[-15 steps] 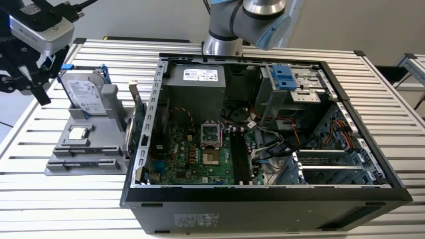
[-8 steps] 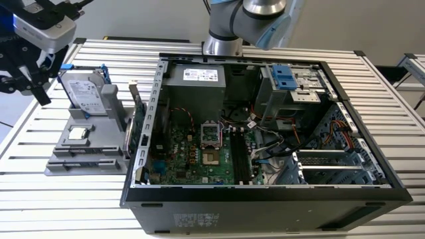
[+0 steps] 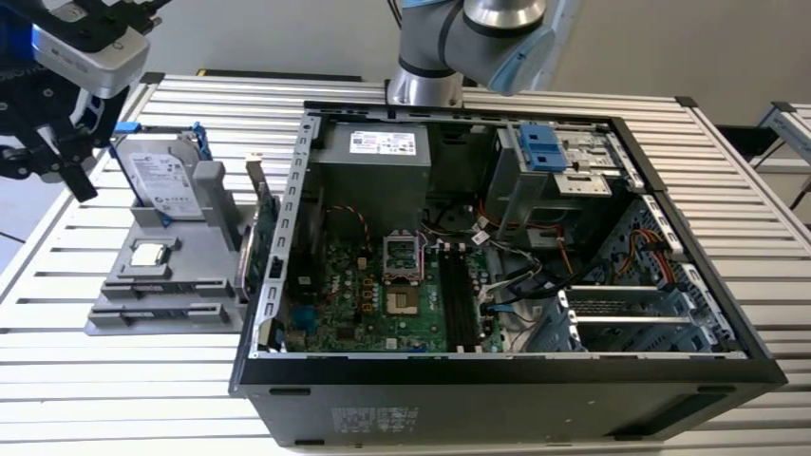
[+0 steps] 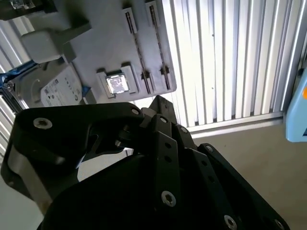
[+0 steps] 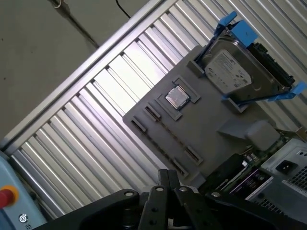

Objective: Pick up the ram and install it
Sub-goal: 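Pick up the ram and move it above insertion slot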

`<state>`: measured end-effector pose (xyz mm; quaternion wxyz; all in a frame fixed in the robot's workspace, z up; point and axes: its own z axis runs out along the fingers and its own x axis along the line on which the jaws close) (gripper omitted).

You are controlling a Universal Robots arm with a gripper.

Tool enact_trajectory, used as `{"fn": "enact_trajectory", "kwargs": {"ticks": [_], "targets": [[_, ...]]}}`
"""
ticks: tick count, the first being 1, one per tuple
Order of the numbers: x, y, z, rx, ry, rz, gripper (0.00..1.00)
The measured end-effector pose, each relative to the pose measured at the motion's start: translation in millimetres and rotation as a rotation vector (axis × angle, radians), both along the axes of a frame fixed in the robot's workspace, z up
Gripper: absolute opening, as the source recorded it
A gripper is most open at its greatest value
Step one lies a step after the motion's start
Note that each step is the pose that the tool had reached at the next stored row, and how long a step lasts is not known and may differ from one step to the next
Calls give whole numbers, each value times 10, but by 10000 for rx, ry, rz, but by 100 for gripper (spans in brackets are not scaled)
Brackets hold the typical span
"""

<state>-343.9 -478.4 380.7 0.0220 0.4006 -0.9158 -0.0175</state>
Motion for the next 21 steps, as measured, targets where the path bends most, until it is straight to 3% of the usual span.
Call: {"fn": "enact_trajectory", "kwargs": {"ticks": [21], "targets": [[0, 1, 0, 0, -1, 1478, 0]]}}
